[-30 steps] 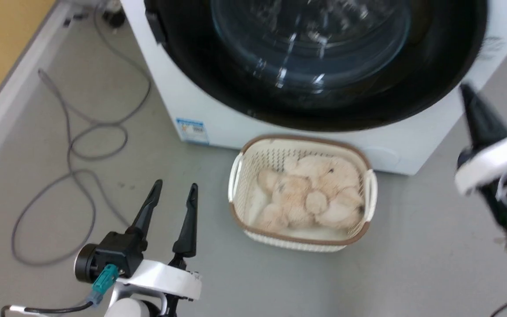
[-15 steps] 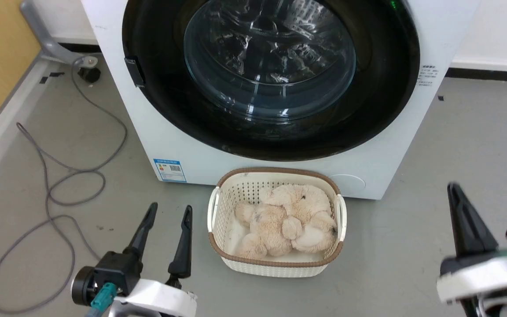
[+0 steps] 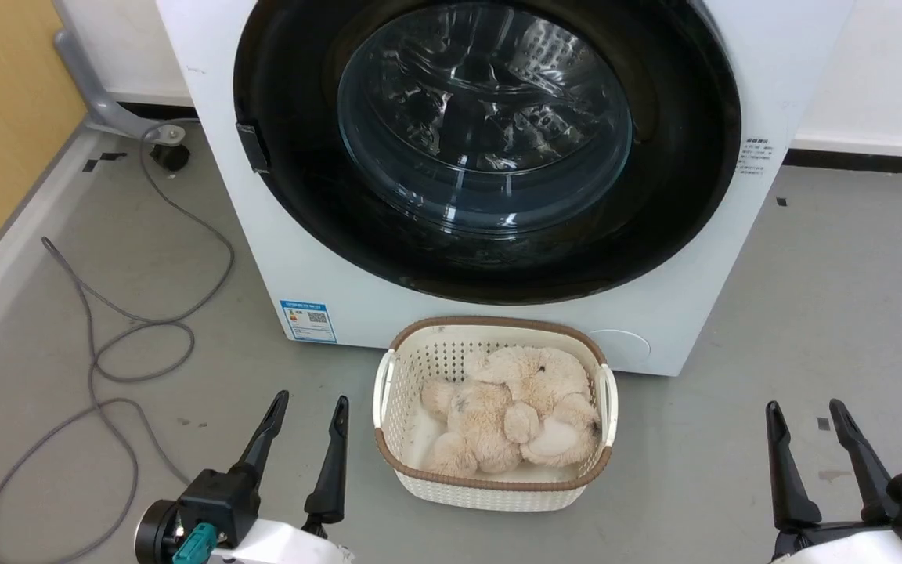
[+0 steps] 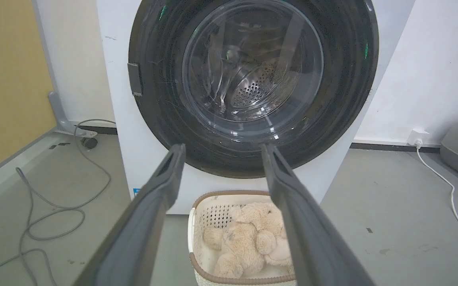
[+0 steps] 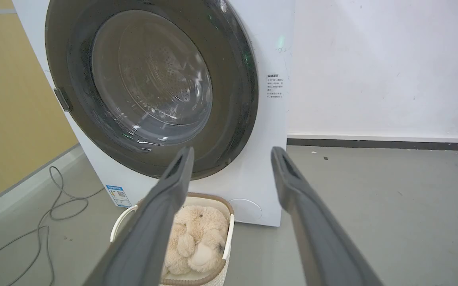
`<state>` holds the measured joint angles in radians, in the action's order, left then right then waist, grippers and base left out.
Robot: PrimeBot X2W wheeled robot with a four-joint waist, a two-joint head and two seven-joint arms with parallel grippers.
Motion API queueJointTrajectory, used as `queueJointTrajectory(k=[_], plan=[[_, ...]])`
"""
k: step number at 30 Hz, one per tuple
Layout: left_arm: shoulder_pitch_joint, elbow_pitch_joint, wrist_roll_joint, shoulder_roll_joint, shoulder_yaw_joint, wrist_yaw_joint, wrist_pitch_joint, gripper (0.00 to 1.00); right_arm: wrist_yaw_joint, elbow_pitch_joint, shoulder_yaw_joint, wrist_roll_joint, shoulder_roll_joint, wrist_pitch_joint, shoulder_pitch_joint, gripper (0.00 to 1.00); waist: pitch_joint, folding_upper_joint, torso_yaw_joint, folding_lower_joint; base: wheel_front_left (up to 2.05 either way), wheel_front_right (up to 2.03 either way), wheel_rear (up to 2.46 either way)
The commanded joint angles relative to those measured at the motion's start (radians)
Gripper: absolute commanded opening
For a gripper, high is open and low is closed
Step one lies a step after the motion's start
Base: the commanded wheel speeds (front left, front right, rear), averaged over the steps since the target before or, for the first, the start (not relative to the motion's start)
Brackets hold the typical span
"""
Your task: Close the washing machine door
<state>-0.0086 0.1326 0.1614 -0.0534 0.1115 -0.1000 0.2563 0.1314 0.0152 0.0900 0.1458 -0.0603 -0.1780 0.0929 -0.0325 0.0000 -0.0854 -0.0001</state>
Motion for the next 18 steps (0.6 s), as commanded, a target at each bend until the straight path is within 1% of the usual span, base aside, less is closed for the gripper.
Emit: queueJointTrajectory(k=[1, 11, 12, 18], plan=[[0.016, 0.002, -0.001, -0.003, -0.002, -0.001, 0.006, 1.00, -0.001, 0.001, 0.001, -0.005, 0.007, -0.004, 0.012, 1.00, 0.001, 0.0000, -0.001, 0.0001, 0.00, 0.00, 0.00], [0.022, 0.006, -0.003, -0.002, -0.008, 0.008, 0.006, 1.00, -0.001, -0.009, -0.001, 0.008, 0.010, 0.005, 0.015, 1.00, 0.003, 0.0000, -0.002, 0.0001, 0.00, 0.00, 0.00], [0.011, 0.007, 0.000, 0.000, -0.006, 0.006, 0.000, 0.00, 0.000, -0.007, -0.001, 0.005, 0.003, 0.006, 0.003, 0.00, 0.003, 0.0000, -0.002, 0.0001, 0.00, 0.00, 0.00], [0.010, 0.005, -0.002, 0.001, -0.004, 0.007, -0.004, 0.00, 0.000, -0.007, -0.001, 0.003, 0.003, 0.009, 0.001, 0.00, 0.003, 0.0000, -0.001, 0.0001, 0.00, 0.00, 0.00]])
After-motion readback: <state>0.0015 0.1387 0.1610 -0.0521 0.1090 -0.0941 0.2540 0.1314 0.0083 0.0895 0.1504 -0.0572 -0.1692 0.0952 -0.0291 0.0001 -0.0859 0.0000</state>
